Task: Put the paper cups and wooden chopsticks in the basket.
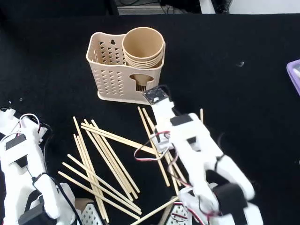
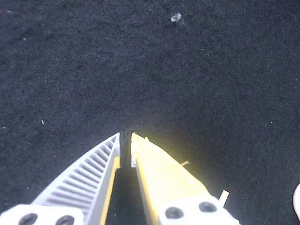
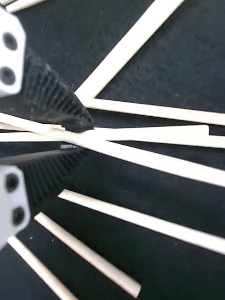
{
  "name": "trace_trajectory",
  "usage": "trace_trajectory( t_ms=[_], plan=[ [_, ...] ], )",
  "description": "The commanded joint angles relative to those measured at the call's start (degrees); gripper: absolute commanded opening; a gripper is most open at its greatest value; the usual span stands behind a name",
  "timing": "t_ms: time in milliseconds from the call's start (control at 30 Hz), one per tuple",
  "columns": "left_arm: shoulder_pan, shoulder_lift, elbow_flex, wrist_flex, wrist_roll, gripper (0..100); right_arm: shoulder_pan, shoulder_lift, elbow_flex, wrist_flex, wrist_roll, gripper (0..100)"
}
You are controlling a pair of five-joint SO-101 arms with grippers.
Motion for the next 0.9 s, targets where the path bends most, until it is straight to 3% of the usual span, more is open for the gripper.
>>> trace_trajectory(
  t_ms=[0, 167, 533, 733, 867],
  plan=[
    [0.0, -1.5, -1.5, -1.0, -0.1, 5, -0.5, 3.1, -5.3, 0.5, 1.0, 4.4],
    [0.0, -1.5, -1.6, -1.0, -0.1, 5, -0.5, 2.8, -5.8, 3.2, 2.7, 18.0],
    [0.0, -1.5, -1.5, -1.0, -0.1, 5, -0.5, 3.6, -4.8, 3.3, 9.0, 13.3],
    [0.0, -1.5, -1.6, -1.0, -0.1, 5, 6.8, 7.3, -8.7, 3.4, 9.1, 13.3],
    [0.0, -1.5, -1.7, -1.0, -0.1, 5, 3.3, 8.6, -8.7, 5.4, 11.2, 13.2]
  ],
)
